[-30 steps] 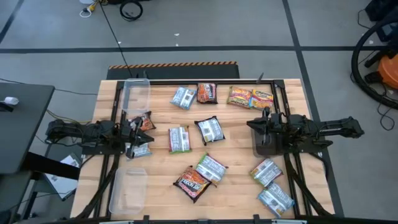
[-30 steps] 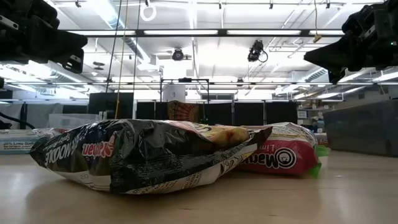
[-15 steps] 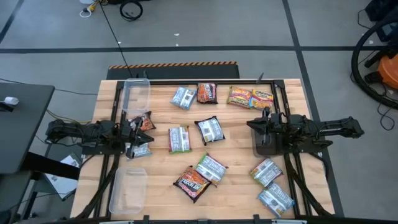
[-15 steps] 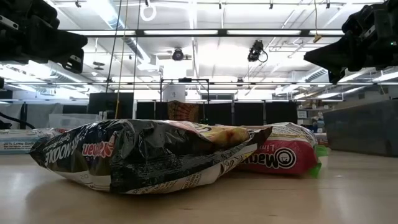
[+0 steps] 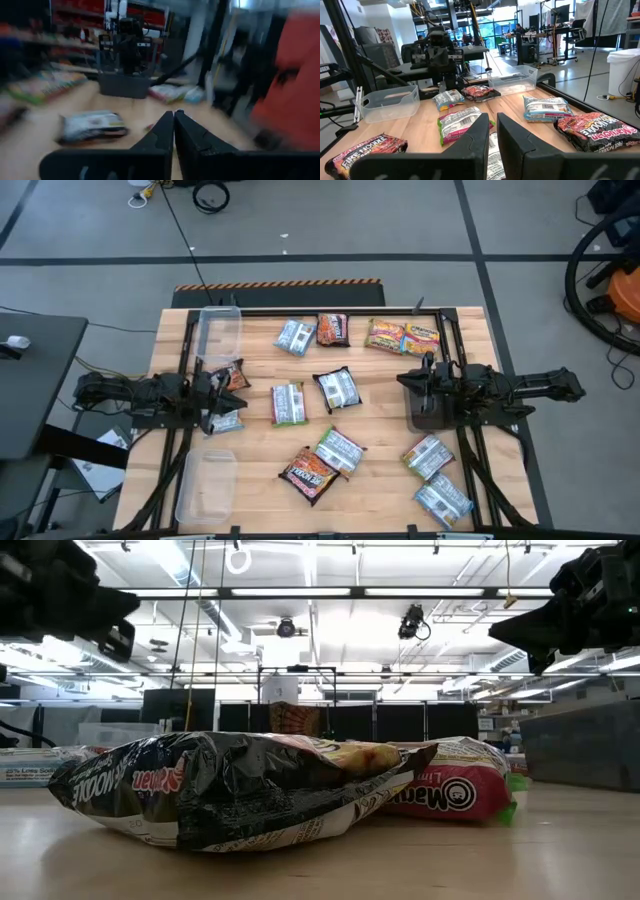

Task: Sort Maruchan noodles
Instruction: Put the black noodle pack into the top transparent bin

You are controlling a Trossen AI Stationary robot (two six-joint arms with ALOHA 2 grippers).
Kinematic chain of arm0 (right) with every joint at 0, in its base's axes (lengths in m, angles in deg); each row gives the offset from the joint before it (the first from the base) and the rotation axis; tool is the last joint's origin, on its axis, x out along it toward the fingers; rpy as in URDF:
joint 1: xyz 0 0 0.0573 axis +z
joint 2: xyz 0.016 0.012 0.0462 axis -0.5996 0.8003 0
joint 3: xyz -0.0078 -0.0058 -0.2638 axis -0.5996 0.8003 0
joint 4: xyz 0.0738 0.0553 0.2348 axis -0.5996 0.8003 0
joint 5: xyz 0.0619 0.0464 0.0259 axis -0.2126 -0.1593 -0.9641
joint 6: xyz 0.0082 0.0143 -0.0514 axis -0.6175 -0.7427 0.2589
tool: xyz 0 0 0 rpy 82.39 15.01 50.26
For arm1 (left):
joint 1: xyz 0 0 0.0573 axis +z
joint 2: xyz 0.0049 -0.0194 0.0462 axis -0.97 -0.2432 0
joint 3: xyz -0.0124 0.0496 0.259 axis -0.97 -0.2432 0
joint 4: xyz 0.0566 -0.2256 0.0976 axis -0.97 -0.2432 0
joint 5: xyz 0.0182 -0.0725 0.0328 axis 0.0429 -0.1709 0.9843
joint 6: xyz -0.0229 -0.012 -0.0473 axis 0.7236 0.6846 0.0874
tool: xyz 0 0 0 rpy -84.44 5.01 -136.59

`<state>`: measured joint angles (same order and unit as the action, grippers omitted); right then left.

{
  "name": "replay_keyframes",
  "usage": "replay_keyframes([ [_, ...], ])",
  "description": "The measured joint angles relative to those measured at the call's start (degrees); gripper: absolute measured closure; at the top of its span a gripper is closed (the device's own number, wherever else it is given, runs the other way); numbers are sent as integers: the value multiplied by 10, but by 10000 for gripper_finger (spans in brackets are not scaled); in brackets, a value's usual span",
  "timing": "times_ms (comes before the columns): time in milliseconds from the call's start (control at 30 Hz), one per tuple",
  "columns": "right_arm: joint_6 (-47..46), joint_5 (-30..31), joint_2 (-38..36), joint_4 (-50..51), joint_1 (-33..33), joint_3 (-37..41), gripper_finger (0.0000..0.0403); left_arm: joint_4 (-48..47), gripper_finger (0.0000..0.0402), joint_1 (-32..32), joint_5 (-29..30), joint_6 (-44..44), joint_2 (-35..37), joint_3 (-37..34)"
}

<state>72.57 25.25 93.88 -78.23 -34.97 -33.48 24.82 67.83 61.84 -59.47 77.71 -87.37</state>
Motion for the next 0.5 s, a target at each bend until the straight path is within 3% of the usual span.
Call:
replay_keyframes([
  [100,0,0,0,0,0,0,360,-22,382,0,35,105,-3,12],
  [267,0,0,0,0,0,0,360,-112,385,0,66,106,-48,90],
  [400,0,0,0,0,0,0,360,-157,395,0,138,127,-128,175],
  [500,0,0,0,0,0,0,360,-274,396,0,207,199,-211,256],
])
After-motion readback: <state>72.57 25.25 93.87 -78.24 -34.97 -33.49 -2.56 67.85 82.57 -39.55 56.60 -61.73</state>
